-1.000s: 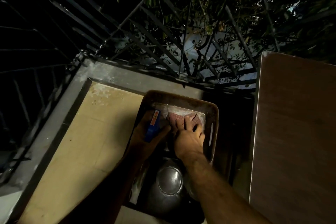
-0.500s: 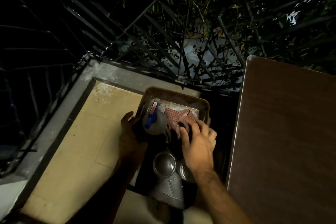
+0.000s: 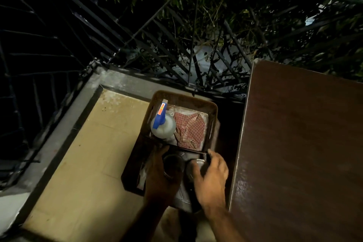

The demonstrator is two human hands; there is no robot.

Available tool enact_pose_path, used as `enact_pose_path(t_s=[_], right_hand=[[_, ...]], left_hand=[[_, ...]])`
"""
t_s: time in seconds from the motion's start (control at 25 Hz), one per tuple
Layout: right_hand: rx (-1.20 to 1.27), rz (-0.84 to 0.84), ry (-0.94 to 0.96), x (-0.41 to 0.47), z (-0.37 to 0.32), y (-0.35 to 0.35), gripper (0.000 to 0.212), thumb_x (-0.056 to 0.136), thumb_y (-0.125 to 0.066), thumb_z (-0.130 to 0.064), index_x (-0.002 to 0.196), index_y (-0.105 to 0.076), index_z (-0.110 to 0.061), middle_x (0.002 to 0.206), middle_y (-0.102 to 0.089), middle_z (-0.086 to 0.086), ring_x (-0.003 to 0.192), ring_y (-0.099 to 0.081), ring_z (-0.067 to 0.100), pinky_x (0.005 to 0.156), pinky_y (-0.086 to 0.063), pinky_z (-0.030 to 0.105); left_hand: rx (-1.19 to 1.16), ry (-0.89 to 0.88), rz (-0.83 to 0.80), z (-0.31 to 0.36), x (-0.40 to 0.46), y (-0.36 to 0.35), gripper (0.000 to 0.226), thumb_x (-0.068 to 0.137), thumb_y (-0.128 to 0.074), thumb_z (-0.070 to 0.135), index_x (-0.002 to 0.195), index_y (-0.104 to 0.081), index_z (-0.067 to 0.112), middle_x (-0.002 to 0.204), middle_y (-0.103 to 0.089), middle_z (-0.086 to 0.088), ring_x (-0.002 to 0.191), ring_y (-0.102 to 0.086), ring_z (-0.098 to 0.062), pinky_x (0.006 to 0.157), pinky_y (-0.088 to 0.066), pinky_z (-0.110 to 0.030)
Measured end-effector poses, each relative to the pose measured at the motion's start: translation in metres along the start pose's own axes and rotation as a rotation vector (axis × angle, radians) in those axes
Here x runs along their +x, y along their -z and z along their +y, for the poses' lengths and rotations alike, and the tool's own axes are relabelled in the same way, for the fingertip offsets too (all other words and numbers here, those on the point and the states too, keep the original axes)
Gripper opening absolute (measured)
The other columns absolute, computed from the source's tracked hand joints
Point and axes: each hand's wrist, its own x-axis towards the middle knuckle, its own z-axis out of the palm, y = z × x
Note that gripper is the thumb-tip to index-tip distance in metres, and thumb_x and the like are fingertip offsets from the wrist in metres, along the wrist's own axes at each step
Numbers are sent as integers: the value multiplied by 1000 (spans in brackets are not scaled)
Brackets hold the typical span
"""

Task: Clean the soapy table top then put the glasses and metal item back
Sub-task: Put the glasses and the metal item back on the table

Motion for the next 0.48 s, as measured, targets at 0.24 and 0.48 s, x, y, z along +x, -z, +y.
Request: enact_pose_path(t_s=[0.24,0.48], right_hand=[[-52,-146,-26,-16,12,-23,100,76,-76,-41,153,-12,-35,158,-12,1,144,-10,24,119,-21,43],[204,-45,-152,-17,26,-31,107,69,-84,-7,153,-22,-31,152,-35,1,137,-41,21,112,-38,37]], left_hand=[[49,23,-63,-11,0,-21,80,54,-98,7,120,-61,-21,121,-64,-36,113,-63,-55,92,-53,-67],[-30,80,-122,-22,-4,-38,88,49,-101,7,119,-58,-25,116,-65,-39,106,-65,-56,85,-56,-65]])
